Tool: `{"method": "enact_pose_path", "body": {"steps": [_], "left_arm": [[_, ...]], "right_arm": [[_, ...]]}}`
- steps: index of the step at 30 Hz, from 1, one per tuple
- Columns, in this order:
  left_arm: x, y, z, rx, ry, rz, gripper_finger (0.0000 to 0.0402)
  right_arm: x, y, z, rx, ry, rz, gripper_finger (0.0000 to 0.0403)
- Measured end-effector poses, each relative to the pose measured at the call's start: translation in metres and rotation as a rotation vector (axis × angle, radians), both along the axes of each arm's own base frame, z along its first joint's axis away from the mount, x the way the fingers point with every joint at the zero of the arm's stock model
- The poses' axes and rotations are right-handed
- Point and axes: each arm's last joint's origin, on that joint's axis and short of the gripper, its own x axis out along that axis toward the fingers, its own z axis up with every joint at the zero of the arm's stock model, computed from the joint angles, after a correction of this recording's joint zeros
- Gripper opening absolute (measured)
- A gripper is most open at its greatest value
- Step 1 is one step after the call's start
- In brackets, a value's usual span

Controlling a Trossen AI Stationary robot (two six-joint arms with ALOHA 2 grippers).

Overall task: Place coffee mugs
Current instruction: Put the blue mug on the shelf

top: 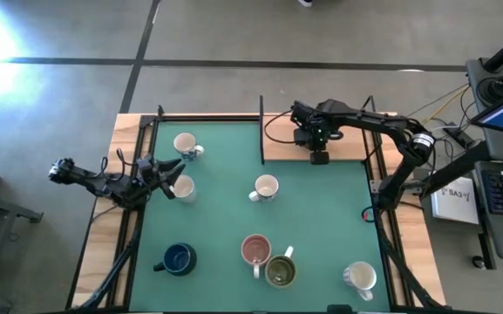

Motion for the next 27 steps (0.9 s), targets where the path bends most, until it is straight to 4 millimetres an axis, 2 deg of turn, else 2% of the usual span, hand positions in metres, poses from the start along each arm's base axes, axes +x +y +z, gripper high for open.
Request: {"method": "enact_pose_path", "body": {"steps": [9, 18, 27], "left_arm": [[0.0000, 0.0000, 0.0000, 0.000, 0.000, 0.000, 0.0123], [0.0000, 0.0000, -0.0001, 0.000, 0.000, 0.001, 0.0123], [0.0000, 0.0000, 0.0000, 0.000, 0.000, 0.000, 0.0123]], "right_arm": [[-0.0003, 0.0006, -0.0007, 0.016, 0.004, 0.014, 0.0020], [-0.0015, 0.0017, 0.0029, 0.011, -0.022, -0.092, 0.0030], [-0.0012, 0.0019, 0.0013, 0.022, -0.013, -0.083, 0.0022]]}}
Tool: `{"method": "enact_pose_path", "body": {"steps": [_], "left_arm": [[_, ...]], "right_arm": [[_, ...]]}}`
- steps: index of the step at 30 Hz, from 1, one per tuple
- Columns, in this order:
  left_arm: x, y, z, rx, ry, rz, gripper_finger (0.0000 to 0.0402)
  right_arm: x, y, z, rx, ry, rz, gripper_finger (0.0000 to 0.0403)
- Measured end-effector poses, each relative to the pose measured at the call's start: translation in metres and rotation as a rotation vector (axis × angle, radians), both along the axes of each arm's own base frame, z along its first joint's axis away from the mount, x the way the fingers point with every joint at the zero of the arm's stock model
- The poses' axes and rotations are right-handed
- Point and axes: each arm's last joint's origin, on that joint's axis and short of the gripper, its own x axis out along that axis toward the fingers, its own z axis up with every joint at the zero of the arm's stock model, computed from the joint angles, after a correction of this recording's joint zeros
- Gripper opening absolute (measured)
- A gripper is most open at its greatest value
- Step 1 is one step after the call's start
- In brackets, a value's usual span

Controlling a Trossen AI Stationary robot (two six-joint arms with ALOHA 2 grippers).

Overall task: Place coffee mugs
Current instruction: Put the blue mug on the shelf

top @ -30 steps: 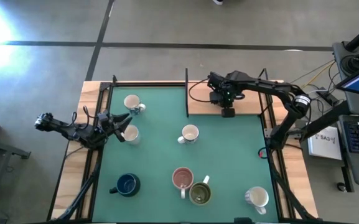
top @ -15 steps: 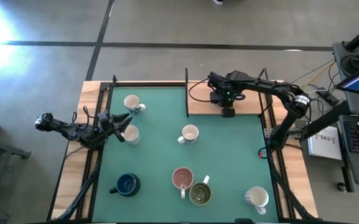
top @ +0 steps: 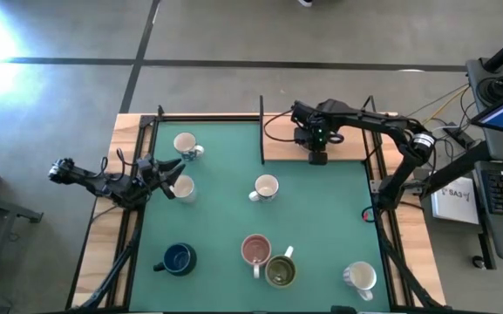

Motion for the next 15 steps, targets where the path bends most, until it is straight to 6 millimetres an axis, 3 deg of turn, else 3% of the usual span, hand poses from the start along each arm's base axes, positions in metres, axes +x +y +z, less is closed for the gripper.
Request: {"method": "enact_pose_path", "body": {"steps": [6, 15], "left_arm": [[0.0000, 0.0000, 0.0000, 0.000, 0.000, 0.000, 0.0123], [0.0000, 0.0000, 0.0000, 0.000, 0.000, 0.001, 0.0123]], "right_arm": [[-0.0002, 0.0003, 0.0005, 0.003, -0.003, -0.026, 0.0018], [0.0014, -0.0010, 0.0053, -0.013, -0.022, -0.098, 0.0091]]}}
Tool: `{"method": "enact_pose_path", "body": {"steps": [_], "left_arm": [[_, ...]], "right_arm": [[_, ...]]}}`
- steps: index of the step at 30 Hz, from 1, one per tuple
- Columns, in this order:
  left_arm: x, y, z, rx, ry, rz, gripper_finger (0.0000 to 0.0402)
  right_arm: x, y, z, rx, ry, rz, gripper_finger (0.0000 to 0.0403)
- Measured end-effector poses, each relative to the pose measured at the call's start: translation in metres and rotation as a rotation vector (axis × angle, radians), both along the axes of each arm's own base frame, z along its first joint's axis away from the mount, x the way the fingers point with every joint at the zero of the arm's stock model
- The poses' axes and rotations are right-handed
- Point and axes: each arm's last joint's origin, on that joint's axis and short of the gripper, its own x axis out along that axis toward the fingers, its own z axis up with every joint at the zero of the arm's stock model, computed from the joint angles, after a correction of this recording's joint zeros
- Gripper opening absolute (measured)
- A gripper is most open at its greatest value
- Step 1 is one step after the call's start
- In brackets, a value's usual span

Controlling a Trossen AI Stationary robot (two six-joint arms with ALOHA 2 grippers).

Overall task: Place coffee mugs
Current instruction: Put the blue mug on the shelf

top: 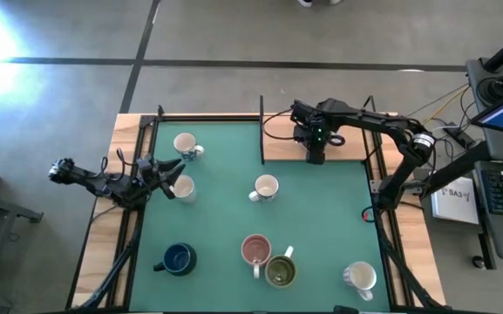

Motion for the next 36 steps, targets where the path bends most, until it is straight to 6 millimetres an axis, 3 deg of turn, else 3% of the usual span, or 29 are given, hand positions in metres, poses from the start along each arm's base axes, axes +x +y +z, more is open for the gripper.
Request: {"method": "enact_pose_path", "body": {"steps": [5, 12, 16, 21, 27, 36], "left_arm": [[0.000, 0.000, 0.000, 0.000, -0.001, 0.000, 0.0123], [0.000, 0.000, 0.000, 0.000, 0.000, 0.000, 0.0123], [0.000, 0.000, 0.000, 0.000, 0.000, 0.000, 0.0123], [0.000, 0.000, 0.000, 0.000, 0.000, 0.000, 0.0123], [0.000, 0.000, 0.000, 0.000, 0.000, 0.000, 0.0123], [0.000, 0.000, 0.000, 0.000, 0.000, 0.000, 0.0123]], "right_arm": [[0.004, -0.003, 0.011, -0.010, -0.049, -0.147, 0.0114], [0.006, -0.005, 0.018, 0.007, -0.127, -0.516, 0.0112], [0.012, -0.010, 0.017, -0.004, -0.210, -0.627, 0.0112], [0.022, -0.018, 0.016, -0.029, -0.321, -0.677, 0.0111], [0.026, -0.024, 0.006, -0.039, -0.291, -0.690, 0.0106], [0.024, -0.023, -0.001, -0.031, -0.216, -0.601, 0.0020]]}}
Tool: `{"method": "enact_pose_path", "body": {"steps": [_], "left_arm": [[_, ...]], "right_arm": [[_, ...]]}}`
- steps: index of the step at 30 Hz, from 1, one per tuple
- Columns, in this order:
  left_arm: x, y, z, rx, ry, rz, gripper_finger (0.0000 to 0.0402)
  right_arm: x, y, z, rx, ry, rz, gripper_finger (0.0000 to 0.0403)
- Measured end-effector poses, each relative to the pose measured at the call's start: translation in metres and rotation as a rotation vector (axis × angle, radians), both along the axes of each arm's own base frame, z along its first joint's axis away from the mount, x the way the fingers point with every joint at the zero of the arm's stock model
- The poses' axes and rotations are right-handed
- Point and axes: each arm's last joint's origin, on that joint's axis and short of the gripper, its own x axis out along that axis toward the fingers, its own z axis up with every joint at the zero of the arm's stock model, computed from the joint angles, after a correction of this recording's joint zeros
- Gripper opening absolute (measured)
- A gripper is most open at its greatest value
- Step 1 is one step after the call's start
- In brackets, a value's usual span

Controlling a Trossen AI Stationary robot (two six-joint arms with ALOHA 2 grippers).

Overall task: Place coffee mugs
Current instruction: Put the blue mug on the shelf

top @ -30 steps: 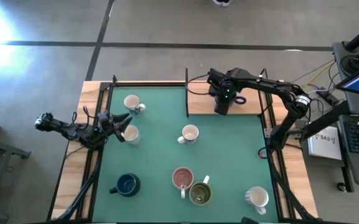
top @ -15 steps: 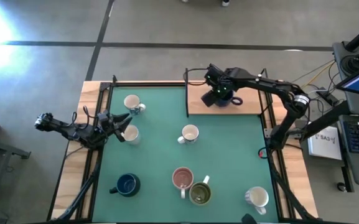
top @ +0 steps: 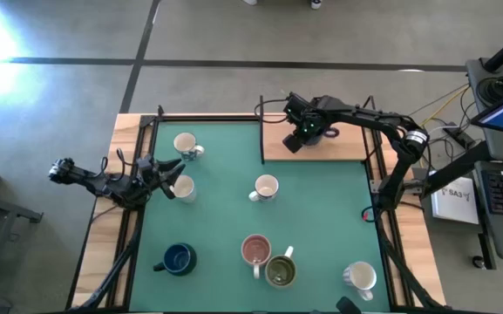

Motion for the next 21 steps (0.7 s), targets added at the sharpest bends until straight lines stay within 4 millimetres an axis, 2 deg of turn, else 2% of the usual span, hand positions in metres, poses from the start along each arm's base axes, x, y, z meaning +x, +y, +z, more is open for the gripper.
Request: {"method": "enact_pose_path", "body": {"steps": [10, 17, 21], "left_arm": [[0.000, 0.000, 0.000, 0.000, 0.000, 0.000, 0.0123], [0.000, 0.000, 0.000, 0.000, 0.000, 0.000, 0.0123], [0.000, 0.000, 0.000, 0.000, 0.000, 0.000, 0.0123]], "right_arm": [[-0.021, 0.012, 0.000, 0.096, 0.240, 0.271, 0.0016], [-0.035, 0.017, 0.010, 0.147, 0.287, 0.330, 0.0020], [-0.045, 0.012, 0.020, 0.122, 0.256, 0.305, 0.0028]]}}
